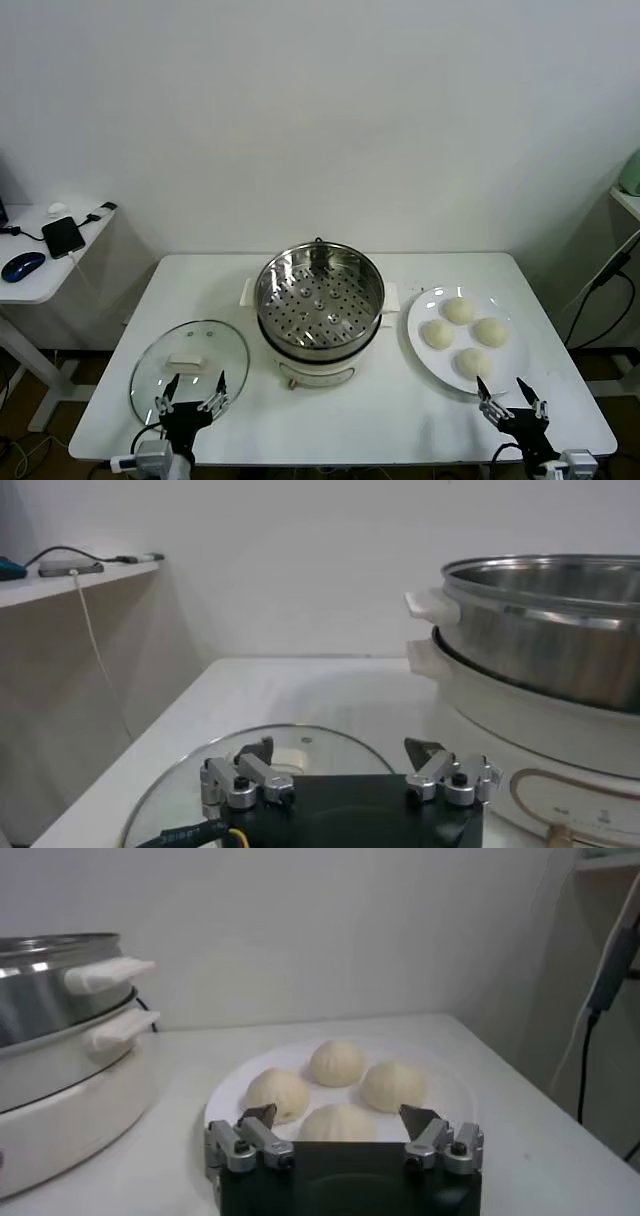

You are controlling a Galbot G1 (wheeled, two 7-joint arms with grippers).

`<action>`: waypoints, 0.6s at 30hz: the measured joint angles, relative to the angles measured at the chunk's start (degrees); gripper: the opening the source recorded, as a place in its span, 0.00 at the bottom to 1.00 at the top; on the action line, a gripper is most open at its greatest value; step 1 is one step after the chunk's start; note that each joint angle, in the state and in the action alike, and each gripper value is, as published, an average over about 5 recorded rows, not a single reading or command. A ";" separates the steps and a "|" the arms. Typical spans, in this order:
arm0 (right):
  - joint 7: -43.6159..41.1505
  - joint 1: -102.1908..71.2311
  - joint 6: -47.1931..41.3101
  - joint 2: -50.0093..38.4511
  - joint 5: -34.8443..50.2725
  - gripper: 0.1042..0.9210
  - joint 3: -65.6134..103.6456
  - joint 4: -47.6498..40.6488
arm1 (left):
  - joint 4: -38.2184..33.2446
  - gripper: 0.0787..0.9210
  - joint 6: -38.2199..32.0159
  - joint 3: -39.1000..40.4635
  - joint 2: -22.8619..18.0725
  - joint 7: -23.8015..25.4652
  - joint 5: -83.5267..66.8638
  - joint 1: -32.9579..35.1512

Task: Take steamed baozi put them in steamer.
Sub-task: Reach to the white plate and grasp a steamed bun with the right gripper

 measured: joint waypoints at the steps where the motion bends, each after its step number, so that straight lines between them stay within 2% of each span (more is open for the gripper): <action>1: 0.08 0.86 -0.37 -0.43 -0.10 0.88 -0.15 -0.30 | -0.04 0.88 0.01 0.04 0.01 0.00 0.00 0.04; 10: -1.89 21.77 -5.87 -11.13 -2.63 0.88 -8.89 -9.12 | -0.99 0.88 0.07 0.90 0.18 0.01 0.18 0.36; 14: -8.20 34.72 -6.56 -18.28 -4.16 0.88 -18.58 -15.15 | -1.09 0.88 0.06 1.08 0.22 0.02 0.28 0.32; 18: -18.82 49.62 -5.27 -25.66 -5.58 0.88 -32.54 -21.31 | -1.37 0.88 0.06 0.87 0.57 0.08 0.50 0.19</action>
